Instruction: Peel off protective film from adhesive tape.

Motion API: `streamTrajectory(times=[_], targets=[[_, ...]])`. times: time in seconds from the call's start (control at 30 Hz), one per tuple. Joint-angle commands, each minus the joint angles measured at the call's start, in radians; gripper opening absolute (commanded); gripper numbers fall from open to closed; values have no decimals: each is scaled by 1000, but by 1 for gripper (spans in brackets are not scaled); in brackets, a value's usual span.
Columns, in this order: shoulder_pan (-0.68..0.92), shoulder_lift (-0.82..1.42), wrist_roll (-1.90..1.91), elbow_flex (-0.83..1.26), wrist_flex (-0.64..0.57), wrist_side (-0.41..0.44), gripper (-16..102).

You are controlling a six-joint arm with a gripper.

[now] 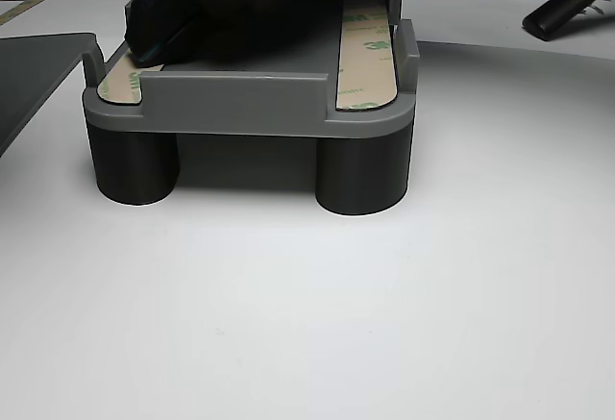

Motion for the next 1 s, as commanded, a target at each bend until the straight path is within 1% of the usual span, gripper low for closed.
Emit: streamTrajectory(times=[0.0,0.1,0.2,0.27,0.47,0.67,0.73,0.97], targets=[[-3,32,-64,8,-18,25,-11],[28,32,-91,49,-58,91,-11],[97,38,-147,87,-80,202,-11],[114,41,-158,114,-101,241,-11],[115,71,-278,227,-206,267,-11],[118,29,-291,232,-199,281,-11],[137,20,-282,232,-206,301,-11],[141,-5,-273,232,-299,318,-11]])
